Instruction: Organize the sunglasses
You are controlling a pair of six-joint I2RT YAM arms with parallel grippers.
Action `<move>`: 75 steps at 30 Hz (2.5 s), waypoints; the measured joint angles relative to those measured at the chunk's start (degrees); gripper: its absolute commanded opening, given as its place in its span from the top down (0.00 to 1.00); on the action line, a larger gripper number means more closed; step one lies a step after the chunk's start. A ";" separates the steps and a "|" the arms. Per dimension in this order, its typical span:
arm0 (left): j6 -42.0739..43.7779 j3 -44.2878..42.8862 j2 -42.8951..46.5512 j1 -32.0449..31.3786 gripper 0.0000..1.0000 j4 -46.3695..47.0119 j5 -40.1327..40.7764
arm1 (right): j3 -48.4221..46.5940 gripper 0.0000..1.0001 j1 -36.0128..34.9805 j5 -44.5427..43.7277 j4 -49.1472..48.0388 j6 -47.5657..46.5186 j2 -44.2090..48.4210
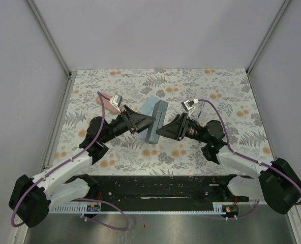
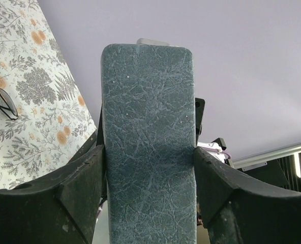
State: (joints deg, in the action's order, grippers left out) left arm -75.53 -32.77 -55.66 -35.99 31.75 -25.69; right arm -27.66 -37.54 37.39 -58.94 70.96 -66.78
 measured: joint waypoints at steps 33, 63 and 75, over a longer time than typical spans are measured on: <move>25.53 -7.23 -9.90 -12.26 0.69 -29.51 32.76 | -9.20 0.27 0.26 -18.56 62.38 -21.35 3.72; 29.46 -41.05 -27.34 -13.77 0.67 -92.52 77.59 | -8.68 0.01 0.63 -38.93 77.05 -28.83 15.19; 22.71 -45.57 -49.57 -13.73 0.02 -105.18 84.00 | -8.68 0.00 0.66 -39.98 78.84 -29.18 15.76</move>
State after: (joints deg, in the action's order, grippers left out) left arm -52.82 -78.35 -105.23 -49.71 -73.43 58.30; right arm -36.34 -36.88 -2.59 19.90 41.78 -51.03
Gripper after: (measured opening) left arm 0.814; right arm 0.993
